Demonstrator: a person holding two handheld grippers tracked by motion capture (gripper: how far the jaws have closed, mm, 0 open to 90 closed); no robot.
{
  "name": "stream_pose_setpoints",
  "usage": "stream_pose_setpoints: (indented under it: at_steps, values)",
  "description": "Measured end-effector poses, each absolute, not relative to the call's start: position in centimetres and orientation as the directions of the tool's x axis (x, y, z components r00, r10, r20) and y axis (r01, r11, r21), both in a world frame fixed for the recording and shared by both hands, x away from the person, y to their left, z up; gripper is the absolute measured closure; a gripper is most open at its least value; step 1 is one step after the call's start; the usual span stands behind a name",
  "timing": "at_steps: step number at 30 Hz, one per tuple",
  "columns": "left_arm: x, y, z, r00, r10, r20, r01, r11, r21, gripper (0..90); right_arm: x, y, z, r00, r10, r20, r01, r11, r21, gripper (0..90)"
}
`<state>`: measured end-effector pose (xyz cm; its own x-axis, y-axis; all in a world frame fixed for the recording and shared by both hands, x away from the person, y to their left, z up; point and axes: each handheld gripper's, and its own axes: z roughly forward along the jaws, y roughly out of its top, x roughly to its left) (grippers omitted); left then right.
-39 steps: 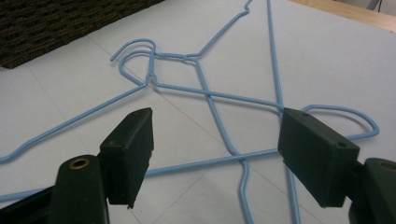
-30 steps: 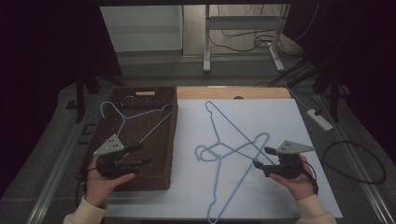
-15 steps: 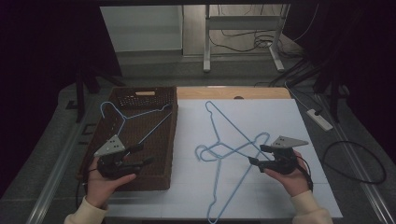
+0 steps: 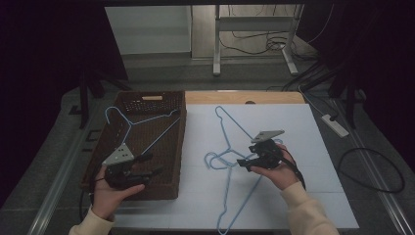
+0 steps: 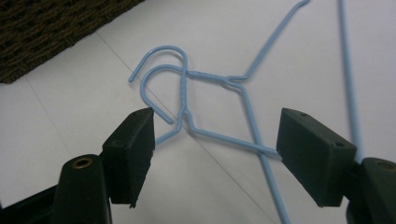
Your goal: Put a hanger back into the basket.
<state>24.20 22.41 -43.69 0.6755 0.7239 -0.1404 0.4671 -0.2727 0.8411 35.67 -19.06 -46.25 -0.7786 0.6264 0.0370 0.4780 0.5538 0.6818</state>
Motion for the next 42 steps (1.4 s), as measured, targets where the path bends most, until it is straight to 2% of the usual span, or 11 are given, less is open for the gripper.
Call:
stream_pose_setpoints:
  at_steps: [7,18,21,23,25,26,30,36,42]
  values:
    - [24.2,22.2,-43.8,0.677,0.722,-0.14,0.468,-0.275,0.84,37.5,37.3,-16.1,-47.9,-0.791,0.61,0.052,0.505,0.603,0.618,30.4]
    - [24.3,22.0,-44.1,0.679,0.72,-0.142,0.474,-0.283,0.834,37.5,39.0,-13.0,-49.7,-0.808,0.589,0.033,0.518,0.681,0.518,45.2]
    - [24.3,22.0,-44.2,0.683,0.716,-0.142,0.473,-0.287,0.833,37.5,39.1,-12.5,-50.1,-0.812,0.584,0.026,0.519,0.699,0.493,52.0]
    - [24.3,21.9,-44.2,0.684,0.716,-0.142,0.474,-0.288,0.832,37.4,39.1,-12.1,-50.5,-0.817,0.576,0.011,0.513,0.719,0.469,59.6]
    - [24.3,21.9,-44.2,0.685,0.715,-0.142,0.474,-0.289,0.831,37.4,39.1,-11.9,-50.7,-0.819,0.574,0.002,0.512,0.729,0.455,61.8]
    - [24.3,21.8,-44.2,0.687,0.713,-0.141,0.473,-0.291,0.832,37.4,39.1,-11.7,-50.7,-0.818,0.575,-0.013,0.509,0.733,0.452,70.8]
    - [24.3,21.6,-44.2,0.693,0.708,-0.136,0.467,-0.296,0.833,37.4,39.0,-11.6,-50.6,-0.808,0.589,-0.01,0.524,0.725,0.447,84.7]
    - [24.2,21.6,-44.1,0.695,0.706,-0.133,0.461,-0.296,0.837,37.4,38.8,-12.0,-50.3,-0.779,0.626,-0.011,0.552,0.695,0.46,85.3]
    - [24.1,21.5,-44.0,0.697,0.704,-0.134,0.46,-0.297,0.837,37.4,38.2,-13.7,-48.7,-0.753,0.657,0.031,0.555,0.61,0.565,85.4]
